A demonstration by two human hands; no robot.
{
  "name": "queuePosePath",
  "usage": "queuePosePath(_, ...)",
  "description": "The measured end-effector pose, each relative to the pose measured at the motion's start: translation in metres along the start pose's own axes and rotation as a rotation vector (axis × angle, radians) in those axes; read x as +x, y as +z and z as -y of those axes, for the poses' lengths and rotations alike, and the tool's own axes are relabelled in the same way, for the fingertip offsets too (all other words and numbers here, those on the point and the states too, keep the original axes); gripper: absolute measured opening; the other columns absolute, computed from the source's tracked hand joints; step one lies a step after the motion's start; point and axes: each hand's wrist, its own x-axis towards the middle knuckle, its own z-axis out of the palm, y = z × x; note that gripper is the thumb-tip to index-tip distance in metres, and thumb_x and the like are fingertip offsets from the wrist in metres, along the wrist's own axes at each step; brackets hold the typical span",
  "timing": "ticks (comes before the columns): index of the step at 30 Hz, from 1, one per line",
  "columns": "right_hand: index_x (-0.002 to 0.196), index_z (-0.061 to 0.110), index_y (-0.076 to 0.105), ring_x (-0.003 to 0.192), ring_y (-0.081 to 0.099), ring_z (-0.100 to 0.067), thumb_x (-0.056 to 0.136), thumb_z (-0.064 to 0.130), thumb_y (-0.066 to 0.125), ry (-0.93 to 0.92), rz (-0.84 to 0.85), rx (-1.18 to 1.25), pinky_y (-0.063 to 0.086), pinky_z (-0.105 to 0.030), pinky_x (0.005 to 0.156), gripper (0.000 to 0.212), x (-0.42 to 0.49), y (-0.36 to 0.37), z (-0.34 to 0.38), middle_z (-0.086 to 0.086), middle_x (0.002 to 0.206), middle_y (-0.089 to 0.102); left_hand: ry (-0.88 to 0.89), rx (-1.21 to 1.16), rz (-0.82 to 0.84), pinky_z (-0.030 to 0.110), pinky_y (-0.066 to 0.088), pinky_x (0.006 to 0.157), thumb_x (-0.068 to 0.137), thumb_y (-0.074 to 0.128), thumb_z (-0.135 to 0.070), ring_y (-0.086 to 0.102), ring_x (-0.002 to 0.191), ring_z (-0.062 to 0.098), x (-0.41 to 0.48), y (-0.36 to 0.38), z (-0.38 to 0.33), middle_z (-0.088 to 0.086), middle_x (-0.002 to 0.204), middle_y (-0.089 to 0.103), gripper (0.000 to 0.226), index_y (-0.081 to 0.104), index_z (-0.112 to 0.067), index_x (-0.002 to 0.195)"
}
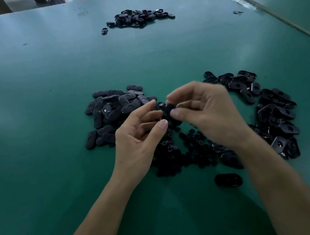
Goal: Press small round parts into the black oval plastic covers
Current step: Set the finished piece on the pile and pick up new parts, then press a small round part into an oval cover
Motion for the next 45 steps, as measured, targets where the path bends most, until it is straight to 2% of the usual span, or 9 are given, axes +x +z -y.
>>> queuePosePath(6, 0.090, 0.023, 0.072, 0.079, 0.071, -0.015, 0.083, -0.001, 0.075, 0.020, -0.023, -0.024, 0.057, -0.025, 0.076, 0.025, -0.012, 0.012, -0.012, 0.002, 0.085, 0.075, 0.015, 0.060, 0.011, 0.027, 0.060, 0.069, 0.089, 0.071, -0.009, 0.071, 0.071, 0.014, 0.000, -0.001, 0.002, 0.003, 0.082, 0.075, 0.024, 0.074, -0.026, 0.107)
queuePosePath(10, 0.096, 0.027, 0.072, 0.080, 0.068, -0.003, 0.086, 0.017, 0.077, 0.004, -0.042, -0.222, 0.049, -0.011, 0.072, 0.016, -0.020, 0.012, -0.015, 0.014, 0.084, 0.072, 0.014, 0.018, -0.027, 0.022, 0.057, 0.067, 0.088, 0.069, -0.009, 0.072, 0.071, 0.013, 0.001, -0.002, 0.002, 0.002, 0.082, 0.075, 0.020, 0.074, -0.025, 0.100)
queuePosePath(14, 0.092, 0.028, 0.074, 0.073, 0.064, 0.001, 0.087, 0.019, 0.076, -0.007, -0.057, -0.276, 0.043, -0.006, 0.067, 0.011, -0.025, 0.014, -0.016, 0.016, 0.079, 0.071, 0.012, -0.005, -0.051, 0.024, 0.057, 0.067, 0.087, 0.071, -0.010, 0.072, 0.070, 0.017, 0.001, -0.003, 0.003, 0.004, 0.082, 0.073, 0.014, 0.072, -0.023, 0.092)
queuePosePath(18, 0.096, 0.025, 0.075, 0.077, 0.065, -0.002, 0.089, 0.017, 0.074, -0.028, -0.096, -0.282, 0.045, -0.008, 0.069, 0.011, -0.024, 0.015, -0.019, 0.015, 0.080, 0.070, 0.014, -0.011, -0.063, 0.024, 0.058, 0.067, 0.087, 0.071, -0.009, 0.072, 0.072, 0.017, 0.001, -0.003, 0.003, 0.002, 0.079, 0.071, 0.012, 0.069, -0.020, 0.092)
queuePosePath(22, 0.095, 0.030, 0.073, 0.084, 0.069, -0.008, 0.087, 0.017, 0.076, -0.027, -0.171, -0.183, 0.053, -0.019, 0.076, 0.016, -0.024, 0.017, -0.020, 0.015, 0.086, 0.073, -0.013, -0.006, -0.040, 0.023, 0.058, 0.069, 0.088, 0.069, -0.011, 0.075, 0.076, 0.018, 0.001, -0.003, 0.001, 0.003, 0.083, 0.075, 0.018, 0.070, -0.018, 0.105)
queuePosePath(29, 0.094, 0.028, 0.072, 0.087, 0.071, -0.008, 0.090, 0.012, 0.072, -0.061, -0.241, -0.135, 0.055, -0.021, 0.079, 0.016, -0.023, 0.021, -0.019, 0.014, 0.088, 0.074, -0.009, -0.015, -0.018, 0.023, 0.058, 0.068, 0.093, 0.066, -0.005, 0.075, 0.076, 0.018, 0.001, -0.002, 0.000, 0.004, 0.084, 0.076, 0.013, 0.072, -0.013, 0.101)
queuePosePath(33, 0.101, 0.022, 0.074, 0.084, 0.064, -0.003, 0.093, 0.020, 0.068, -0.051, -0.284, -0.434, 0.050, -0.014, 0.077, 0.010, -0.025, 0.020, -0.021, 0.017, 0.088, 0.069, -0.008, -0.051, -0.057, 0.025, 0.058, 0.068, 0.093, 0.065, -0.004, 0.074, 0.076, 0.019, 0.002, -0.003, 0.001, 0.005, 0.083, 0.076, 0.012, 0.072, -0.013, 0.099)
queuePosePath(37, 0.111, 0.025, 0.072, 0.097, 0.053, -0.016, 0.092, 0.034, 0.067, 0.007, -0.098, -0.836, 0.045, -0.030, 0.087, 0.022, -0.028, 0.021, -0.024, 0.005, 0.097, 0.064, -0.020, -0.084, -0.096, 0.025, 0.057, 0.069, 0.095, 0.062, -0.002, 0.072, 0.075, 0.017, 0.004, -0.004, 0.002, 0.004, 0.080, 0.074, 0.013, 0.068, -0.012, 0.102)
queuePosePath(45, 0.105, 0.024, 0.073, 0.098, 0.054, -0.018, 0.096, 0.031, 0.063, 0.077, -0.032, -0.854, 0.042, -0.029, 0.086, 0.015, -0.028, 0.026, -0.020, 0.003, 0.099, 0.064, -0.016, -0.071, -0.101, 0.024, 0.057, 0.069, 0.096, 0.062, -0.002, 0.072, 0.078, 0.017, 0.003, -0.004, 0.002, 0.001, 0.081, 0.074, 0.014, 0.069, -0.013, 0.101)
